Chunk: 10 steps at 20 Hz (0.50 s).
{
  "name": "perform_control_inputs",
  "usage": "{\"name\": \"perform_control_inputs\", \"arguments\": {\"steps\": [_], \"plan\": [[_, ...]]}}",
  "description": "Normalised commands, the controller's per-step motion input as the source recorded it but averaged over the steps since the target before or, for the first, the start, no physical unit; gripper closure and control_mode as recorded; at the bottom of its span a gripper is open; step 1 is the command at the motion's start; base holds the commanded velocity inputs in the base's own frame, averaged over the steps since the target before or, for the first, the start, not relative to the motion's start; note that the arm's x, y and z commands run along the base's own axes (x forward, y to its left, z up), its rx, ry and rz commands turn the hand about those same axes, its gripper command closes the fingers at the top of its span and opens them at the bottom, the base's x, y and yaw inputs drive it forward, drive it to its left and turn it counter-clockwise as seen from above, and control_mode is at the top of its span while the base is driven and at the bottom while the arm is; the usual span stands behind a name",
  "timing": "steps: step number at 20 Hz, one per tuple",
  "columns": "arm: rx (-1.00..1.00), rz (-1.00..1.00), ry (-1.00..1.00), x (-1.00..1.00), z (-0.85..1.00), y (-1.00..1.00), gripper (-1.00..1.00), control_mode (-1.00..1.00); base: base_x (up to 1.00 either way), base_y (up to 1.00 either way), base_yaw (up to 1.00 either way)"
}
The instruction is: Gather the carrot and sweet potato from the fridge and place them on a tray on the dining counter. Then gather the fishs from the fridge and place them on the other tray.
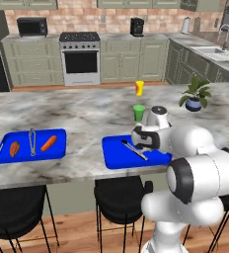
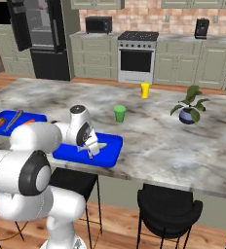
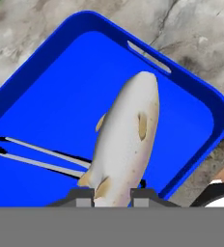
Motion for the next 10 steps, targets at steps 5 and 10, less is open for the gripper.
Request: {"name": "perform_control_inputs", "arguments": {"steps": [5,10], "plan": [[0.0,-0.03,0.01,0.19,-0.18,0.0,1.0,-1.0,0.0,0.0,0.0],[0.0,-0.03,0.0,0.24,-0.13,0.0,1.0,-1.0,0.0,0.0,0.0]]}}
